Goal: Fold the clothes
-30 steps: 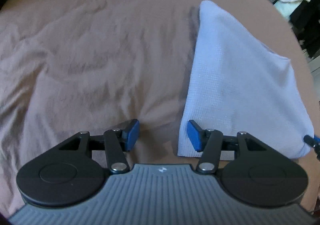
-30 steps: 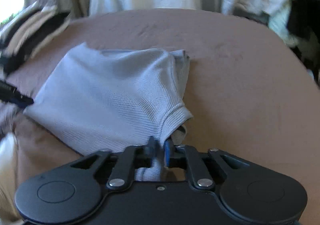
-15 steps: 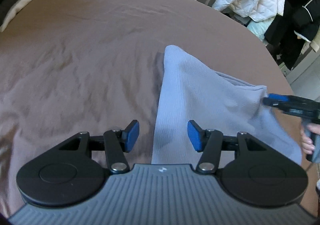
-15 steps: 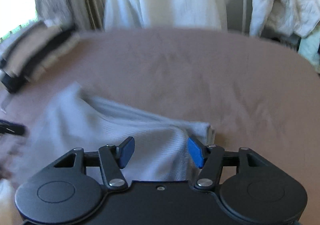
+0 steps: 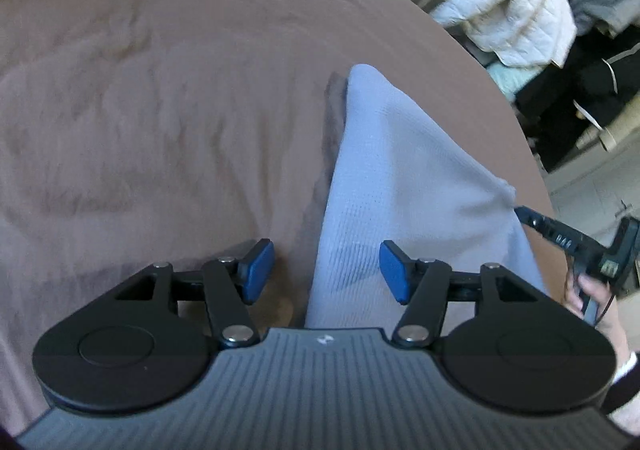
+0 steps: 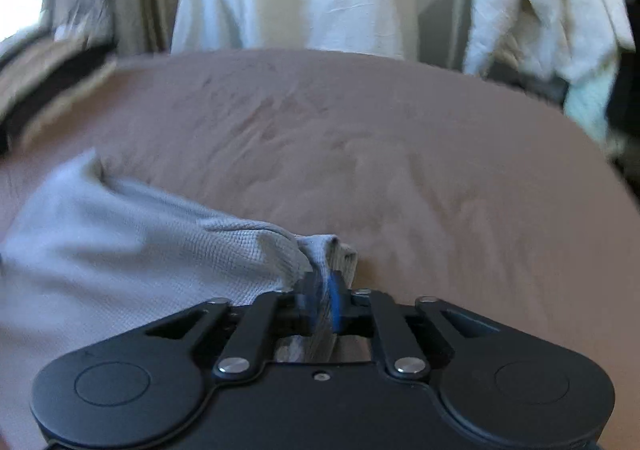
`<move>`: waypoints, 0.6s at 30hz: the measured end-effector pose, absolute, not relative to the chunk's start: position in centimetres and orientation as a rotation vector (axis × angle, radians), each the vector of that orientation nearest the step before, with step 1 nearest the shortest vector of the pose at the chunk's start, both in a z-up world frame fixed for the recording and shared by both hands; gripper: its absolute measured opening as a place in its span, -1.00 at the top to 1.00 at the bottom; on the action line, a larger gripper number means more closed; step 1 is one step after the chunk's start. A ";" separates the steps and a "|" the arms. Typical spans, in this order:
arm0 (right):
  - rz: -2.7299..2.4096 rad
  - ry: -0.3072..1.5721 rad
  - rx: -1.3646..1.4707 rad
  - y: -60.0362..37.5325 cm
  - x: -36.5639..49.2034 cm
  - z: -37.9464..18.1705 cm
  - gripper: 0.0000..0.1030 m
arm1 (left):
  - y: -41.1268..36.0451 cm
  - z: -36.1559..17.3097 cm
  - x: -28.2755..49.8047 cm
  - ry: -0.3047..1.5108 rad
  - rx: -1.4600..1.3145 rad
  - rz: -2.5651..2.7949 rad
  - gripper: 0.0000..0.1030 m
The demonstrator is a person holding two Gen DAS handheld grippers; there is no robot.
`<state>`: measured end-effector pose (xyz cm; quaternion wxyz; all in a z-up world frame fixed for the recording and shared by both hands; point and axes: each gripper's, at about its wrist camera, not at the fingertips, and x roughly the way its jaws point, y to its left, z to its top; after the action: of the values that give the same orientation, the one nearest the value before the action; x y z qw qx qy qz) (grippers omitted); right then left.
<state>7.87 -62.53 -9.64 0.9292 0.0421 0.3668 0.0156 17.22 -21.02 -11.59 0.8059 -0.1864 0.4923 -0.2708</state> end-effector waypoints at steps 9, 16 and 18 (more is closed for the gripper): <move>0.171 0.798 0.242 -63.4 10.0 -12.6 -0.80 | -23.7 -12.8 22.9 1.052 -0.476 -0.712 -0.43; 0.298 0.748 0.157 -60.1 11.7 -12.0 0.44 | -28.5 -12.1 23.2 0.964 -0.286 -0.762 0.73; 0.277 0.695 0.076 -58.6 10.5 -10.4 0.51 | -28.8 -10.2 20.5 0.826 -0.167 -0.778 0.76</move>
<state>10.50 -58.60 -10.37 0.9301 0.0370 0.3396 0.1353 20.53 -28.84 -10.22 0.8402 -0.0788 0.3906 -0.3679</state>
